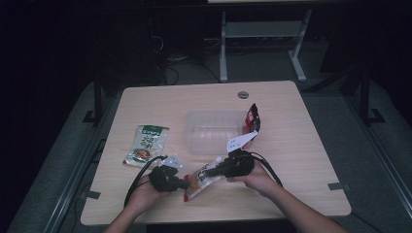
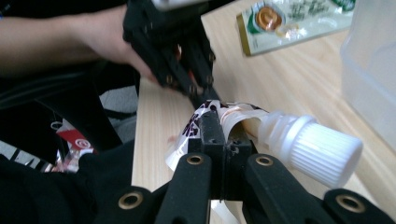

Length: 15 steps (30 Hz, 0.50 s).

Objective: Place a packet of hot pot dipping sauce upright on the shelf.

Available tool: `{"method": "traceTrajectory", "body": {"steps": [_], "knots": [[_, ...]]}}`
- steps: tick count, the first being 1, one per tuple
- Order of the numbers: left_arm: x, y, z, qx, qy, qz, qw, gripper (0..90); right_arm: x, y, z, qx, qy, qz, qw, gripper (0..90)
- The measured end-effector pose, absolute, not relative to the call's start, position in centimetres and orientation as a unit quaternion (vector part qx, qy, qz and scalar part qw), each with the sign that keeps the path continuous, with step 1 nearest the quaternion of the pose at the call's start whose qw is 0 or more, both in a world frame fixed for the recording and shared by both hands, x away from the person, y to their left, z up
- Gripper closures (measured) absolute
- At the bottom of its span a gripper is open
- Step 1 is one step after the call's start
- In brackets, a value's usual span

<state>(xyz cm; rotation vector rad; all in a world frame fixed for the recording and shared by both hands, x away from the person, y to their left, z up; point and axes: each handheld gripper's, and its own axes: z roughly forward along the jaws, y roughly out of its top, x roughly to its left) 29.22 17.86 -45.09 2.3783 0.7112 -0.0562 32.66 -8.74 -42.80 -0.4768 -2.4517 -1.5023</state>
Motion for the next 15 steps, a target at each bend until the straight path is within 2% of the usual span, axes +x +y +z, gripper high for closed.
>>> {"method": "traceTrajectory", "body": {"steps": [11, 15], "knots": [[28.3, 15.6, -44.7, 0.907, 0.225, -0.026, 0.355, 89.8, 32.3, -8.6, -41.3, -0.144, -0.816, -0.548, 0.116, 89.8], [28.4, 16.0, -44.7, 0.903, 0.233, -0.030, 0.360, 89.7, 32.0, -8.6, -41.1, -0.138, -0.823, -0.540, 0.108, 89.8]]}}
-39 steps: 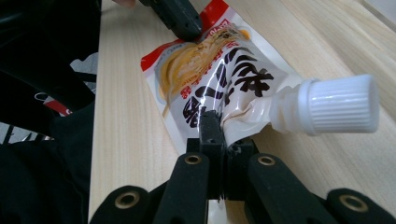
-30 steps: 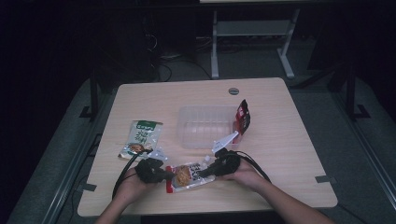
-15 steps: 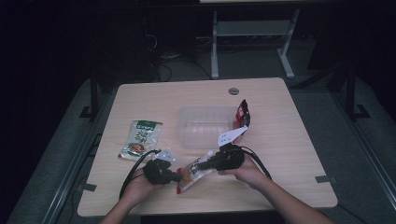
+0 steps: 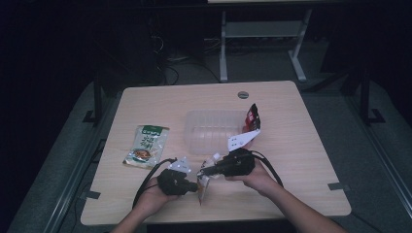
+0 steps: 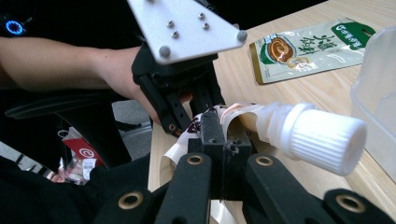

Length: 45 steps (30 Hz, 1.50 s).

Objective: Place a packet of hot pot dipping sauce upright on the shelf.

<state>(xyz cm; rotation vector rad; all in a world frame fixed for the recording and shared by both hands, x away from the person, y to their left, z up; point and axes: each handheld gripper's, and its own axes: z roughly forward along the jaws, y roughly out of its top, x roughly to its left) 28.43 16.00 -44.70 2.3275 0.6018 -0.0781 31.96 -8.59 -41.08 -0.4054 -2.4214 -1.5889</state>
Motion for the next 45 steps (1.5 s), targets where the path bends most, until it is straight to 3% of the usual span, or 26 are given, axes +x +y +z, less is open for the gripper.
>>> {"method": "traceTrajectory", "body": {"steps": [5, 11, 23, 32, 45], "knots": [[28.5, 16.5, -44.5, 0.898, 0.239, -0.031, 0.368, 89.6, 31.9, -8.8, -40.8, -0.131, -0.828, -0.535, 0.100, 89.8], [28.5, 17.3, -44.2, 0.895, 0.244, -0.030, 0.373, 81.5, 31.6, -9.3, -40.3, -0.125, -0.831, -0.533, 0.094, 89.8], [28.4, 19.2, -43.8, 0.893, 0.256, -0.014, 0.369, 52.2, 31.8, -9.8, -39.7, -0.126, -0.834, -0.529, 0.089, 89.8], [28.7, 19.8, -44.1, 0.893, 0.264, -0.013, 0.365, 37.8, 32.2, -10.5, -38.8, -0.127, -0.833, -0.533, 0.081, 89.8], [28.9, 20.0, -44.5, 0.892, 0.270, -0.018, 0.361, 36.0, 33.5, -11.9, -36.9, -0.135, -0.830, -0.539, 0.054, 89.8]]}}
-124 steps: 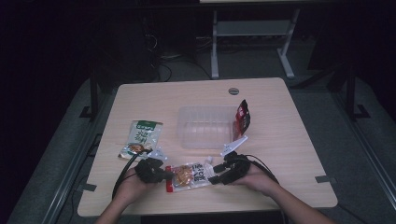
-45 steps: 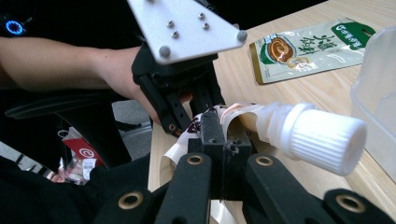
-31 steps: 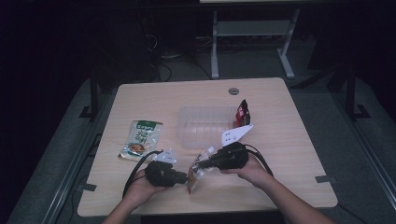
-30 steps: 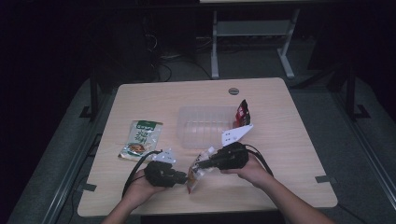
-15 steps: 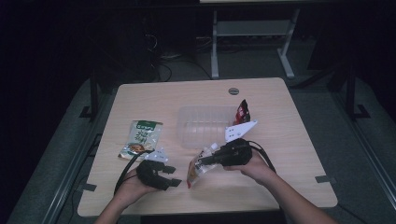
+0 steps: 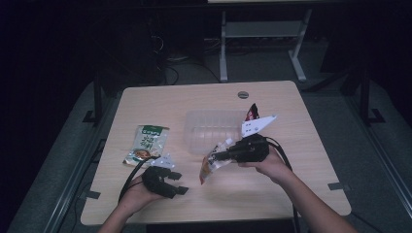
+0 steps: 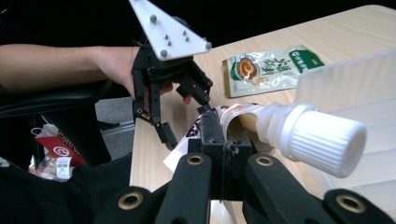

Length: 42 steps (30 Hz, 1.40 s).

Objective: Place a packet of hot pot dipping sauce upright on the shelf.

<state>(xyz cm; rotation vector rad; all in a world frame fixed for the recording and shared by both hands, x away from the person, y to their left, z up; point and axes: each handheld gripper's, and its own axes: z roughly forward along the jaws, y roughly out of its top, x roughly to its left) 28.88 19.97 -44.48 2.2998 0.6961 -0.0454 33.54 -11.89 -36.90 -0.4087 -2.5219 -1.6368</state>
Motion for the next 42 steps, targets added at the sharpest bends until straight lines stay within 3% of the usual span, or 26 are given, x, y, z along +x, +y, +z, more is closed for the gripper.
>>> {"method": "traceTrajectory", "body": {"steps": [15, 42], "knots": [[28.9, 20.1, -44.4, 0.892, 0.267, -0.018, 0.364, 35.9, 36.0, -12.3, -34.3, -0.147, -0.819, -0.554, 0.019, 89.8], [28.9, 20.3, -44.4, 0.894, 0.265, -0.016, 0.361, 36.0, 39.9, -11.9, -33.0, -0.173, -0.827, -0.535, -0.017, 89.7]]}}
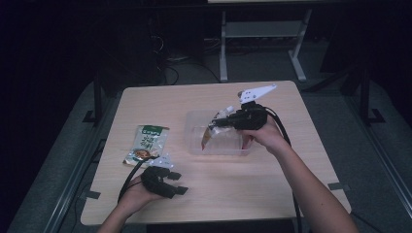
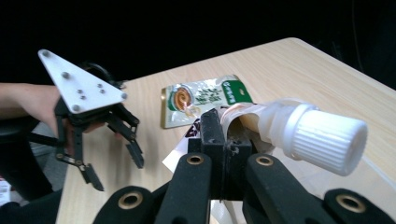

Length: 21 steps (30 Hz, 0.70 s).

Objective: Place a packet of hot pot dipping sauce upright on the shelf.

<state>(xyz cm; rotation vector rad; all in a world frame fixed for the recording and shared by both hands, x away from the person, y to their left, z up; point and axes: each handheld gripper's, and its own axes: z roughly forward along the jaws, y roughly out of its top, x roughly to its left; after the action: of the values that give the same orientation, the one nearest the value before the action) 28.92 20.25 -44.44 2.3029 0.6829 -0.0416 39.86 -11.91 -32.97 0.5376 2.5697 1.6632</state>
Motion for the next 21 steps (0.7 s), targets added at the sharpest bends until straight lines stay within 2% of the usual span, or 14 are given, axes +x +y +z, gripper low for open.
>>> {"method": "traceTrajectory", "body": {"steps": [21], "knots": [[28.9, 20.3, -44.4, 0.894, 0.266, -0.015, 0.360, 36.1, 41.8, -11.9, -33.6, 0.196, 0.837, 0.510, 0.032, 89.7]]}}
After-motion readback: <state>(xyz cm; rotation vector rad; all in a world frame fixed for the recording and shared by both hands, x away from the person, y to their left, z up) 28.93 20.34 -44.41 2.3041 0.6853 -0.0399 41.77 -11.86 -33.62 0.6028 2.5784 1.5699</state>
